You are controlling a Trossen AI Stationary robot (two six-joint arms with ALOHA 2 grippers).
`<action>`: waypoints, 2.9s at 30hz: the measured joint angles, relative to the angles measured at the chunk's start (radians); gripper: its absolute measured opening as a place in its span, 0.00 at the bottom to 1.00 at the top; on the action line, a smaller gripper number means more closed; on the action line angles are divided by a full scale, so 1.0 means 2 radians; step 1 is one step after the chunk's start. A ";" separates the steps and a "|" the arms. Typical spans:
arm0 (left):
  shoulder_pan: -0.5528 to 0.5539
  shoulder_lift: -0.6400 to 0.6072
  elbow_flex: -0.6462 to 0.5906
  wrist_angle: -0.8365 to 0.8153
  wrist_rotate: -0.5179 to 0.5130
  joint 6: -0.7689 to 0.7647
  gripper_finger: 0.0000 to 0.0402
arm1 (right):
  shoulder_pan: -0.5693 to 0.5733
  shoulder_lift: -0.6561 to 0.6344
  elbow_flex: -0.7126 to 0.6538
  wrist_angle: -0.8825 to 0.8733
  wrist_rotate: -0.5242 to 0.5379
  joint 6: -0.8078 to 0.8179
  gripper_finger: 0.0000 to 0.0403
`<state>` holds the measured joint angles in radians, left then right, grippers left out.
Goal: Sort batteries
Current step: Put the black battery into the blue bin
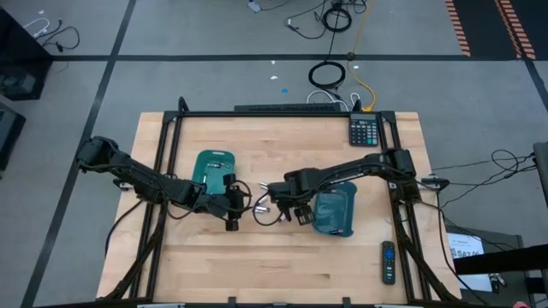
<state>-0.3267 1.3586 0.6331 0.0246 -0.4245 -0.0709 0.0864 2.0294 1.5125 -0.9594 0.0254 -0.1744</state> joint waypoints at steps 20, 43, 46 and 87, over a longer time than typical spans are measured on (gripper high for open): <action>-0.008 0.000 0.000 -0.004 -0.020 0.000 0.46 | -0.004 0.041 0.011 -0.021 0.026 -0.025 0.61; -0.008 0.000 0.000 -0.021 -0.009 0.001 0.46 | -0.006 0.046 0.042 -0.085 0.040 -0.048 0.61; -0.008 0.000 0.000 -0.021 -0.009 0.001 0.46 | -0.007 0.051 0.042 -0.081 0.040 -0.057 0.59; -0.010 0.000 0.003 -0.043 0.018 -0.038 0.46 | 0.021 -0.213 -0.089 -0.174 -0.013 0.233 0.12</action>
<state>-0.3466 1.3586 0.6395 -0.0620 -0.3877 -0.1477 0.1284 1.6042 1.3340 -1.3081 -0.0016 0.2925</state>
